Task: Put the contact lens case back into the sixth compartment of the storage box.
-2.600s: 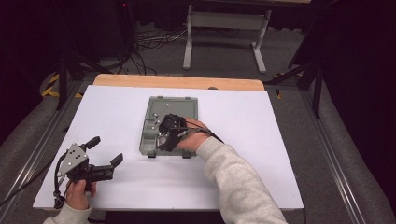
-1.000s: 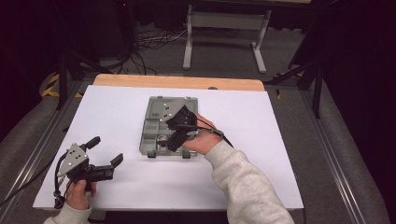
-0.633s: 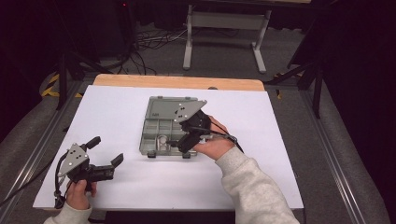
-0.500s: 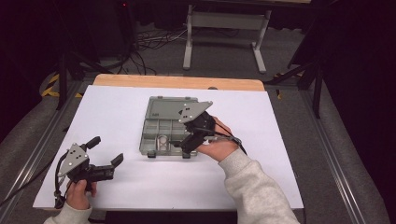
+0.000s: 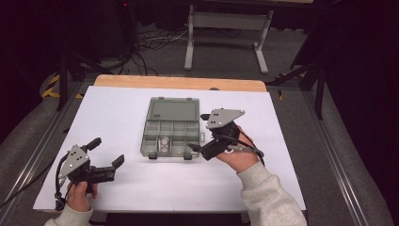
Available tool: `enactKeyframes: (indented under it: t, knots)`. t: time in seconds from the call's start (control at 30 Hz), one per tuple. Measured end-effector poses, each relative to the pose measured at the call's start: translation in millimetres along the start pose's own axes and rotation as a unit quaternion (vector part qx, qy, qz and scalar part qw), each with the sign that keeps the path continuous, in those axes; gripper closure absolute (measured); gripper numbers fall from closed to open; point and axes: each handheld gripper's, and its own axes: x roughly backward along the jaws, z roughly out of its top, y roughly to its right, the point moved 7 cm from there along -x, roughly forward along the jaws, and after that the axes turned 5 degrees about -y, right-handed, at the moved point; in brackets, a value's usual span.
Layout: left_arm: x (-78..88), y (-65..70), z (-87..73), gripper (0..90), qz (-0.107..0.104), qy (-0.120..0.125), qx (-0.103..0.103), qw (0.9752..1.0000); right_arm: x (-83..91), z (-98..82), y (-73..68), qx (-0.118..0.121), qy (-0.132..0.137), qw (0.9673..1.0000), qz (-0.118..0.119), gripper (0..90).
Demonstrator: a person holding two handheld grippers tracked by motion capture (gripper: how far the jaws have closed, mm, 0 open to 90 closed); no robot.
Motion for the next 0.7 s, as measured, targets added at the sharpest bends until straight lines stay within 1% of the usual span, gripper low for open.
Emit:
enactKeyframes:
  t: [0.03,0.07,0.1,0.13,0.2,0.23,0.27,0.47,0.5,0.53,0.57,0.7]
  knots:
    - [0.0,-0.2,-0.1,0.1,0.0,0.0,0.0,1.0,2.4,-4.6,0.0,-0.005,0.003,1.0,-0.004,2.6]
    - [-0.1,-0.9,-0.5,0.1,0.002,-0.001,0.001,1.0,6.1,-11.2,0.2,-0.017,0.011,0.9998,-0.006,2.5]
    - [-0.1,-0.9,-0.5,0.1,0.002,-0.001,0.001,1.0,6.1,-11.2,0.2,-0.017,0.011,0.9998,-0.006,2.5]
    - [-0.5,-1.0,-0.5,0.1,0.001,0.002,0.002,1.0,7.5,-14.0,0.3,-0.023,0.013,0.9996,-0.006,2.2]
    - [-0.6,-1.1,-0.5,0.1,0.001,0.002,0.002,1.0,11.9,-22.4,0.1,-0.032,0.024,0.9992,-0.01,2.4]
    - [-0.5,-1.0,-0.6,0.1,0.001,0.002,0.002,1.0,14.8,-29.9,-0.1,-0.04,0.028,0.9988,-0.012,2.5]
    - [-0.5,-1.0,-0.6,0.1,0.001,0.002,0.002,1.0,16.1,-33.4,-0.1,-0.044,0.029,0.9985,-0.014,2.4]
    - [-0.7,-1.1,-0.8,0.1,0.002,0.001,0.002,1.0,20.9,-48.3,-0.7,-0.054,0.035,0.9976,-0.023,2.5]
    - [-0.7,-1.2,-0.9,0.1,0.002,0.001,0.003,1.0,22.3,-53.7,-1.3,-0.057,0.04,0.9972,-0.028,2.5]
    - [-0.8,-1.3,-1.2,0.1,0.002,0.0,0.003,1.0,22.3,-53.7,-1.3,-0.057,0.04,0.9972,-0.028,2.5]
    - [-0.9,-1.4,-1.4,0.1,0.002,0.0,0.003,1.0,23.1,-59.4,-1.9,-0.062,0.043,0.9967,-0.031,2.5]
    - [-0.9,-1.3,-1.6,0.1,0.002,0.0,0.003,1.0,25.0,-69.5,-2.8,-0.071,0.054,0.9954,-0.036,2.4]
